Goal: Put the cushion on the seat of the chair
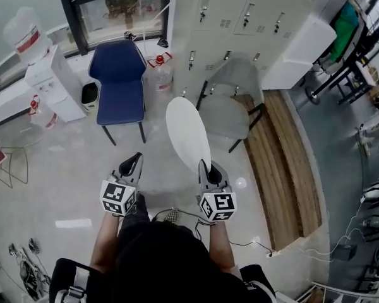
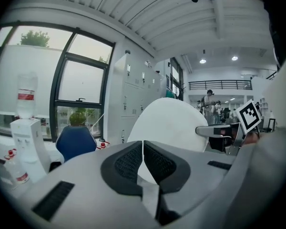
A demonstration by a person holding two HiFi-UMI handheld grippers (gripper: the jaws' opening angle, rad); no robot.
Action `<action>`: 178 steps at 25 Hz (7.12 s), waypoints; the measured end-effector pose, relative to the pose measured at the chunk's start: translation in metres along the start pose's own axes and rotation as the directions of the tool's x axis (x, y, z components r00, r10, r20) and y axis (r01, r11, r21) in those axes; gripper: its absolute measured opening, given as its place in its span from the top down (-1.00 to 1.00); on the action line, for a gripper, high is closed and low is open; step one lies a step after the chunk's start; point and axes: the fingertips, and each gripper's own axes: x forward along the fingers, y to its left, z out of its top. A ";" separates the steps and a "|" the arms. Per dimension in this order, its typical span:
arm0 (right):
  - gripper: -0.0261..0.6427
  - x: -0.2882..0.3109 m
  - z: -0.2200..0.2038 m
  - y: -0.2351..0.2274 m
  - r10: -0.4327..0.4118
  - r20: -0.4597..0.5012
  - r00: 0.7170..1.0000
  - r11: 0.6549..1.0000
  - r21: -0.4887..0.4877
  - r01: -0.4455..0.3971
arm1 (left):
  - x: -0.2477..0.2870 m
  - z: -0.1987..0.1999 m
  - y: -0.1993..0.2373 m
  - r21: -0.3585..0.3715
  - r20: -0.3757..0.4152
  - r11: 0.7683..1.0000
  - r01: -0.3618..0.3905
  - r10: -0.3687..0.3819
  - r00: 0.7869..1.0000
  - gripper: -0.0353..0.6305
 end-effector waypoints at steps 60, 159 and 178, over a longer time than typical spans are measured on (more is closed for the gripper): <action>0.76 0.609 -0.029 0.330 0.619 -0.349 0.703 0.758 0.031 -0.652 | 0.025 -0.059 0.579 -0.305 -0.164 0.742 -0.597 0.577 0.800 0.82; 0.75 0.906 -0.431 0.011 0.414 -0.653 0.634 0.905 0.221 -0.364 | 0.424 -0.316 0.630 -0.424 -0.423 0.782 -0.457 0.275 0.863 0.82; 0.62 0.925 -0.483 -0.011 0.375 -0.688 0.621 0.926 0.252 -0.280 | 0.434 -0.329 0.643 -0.467 -0.422 0.748 -0.471 0.279 0.862 0.82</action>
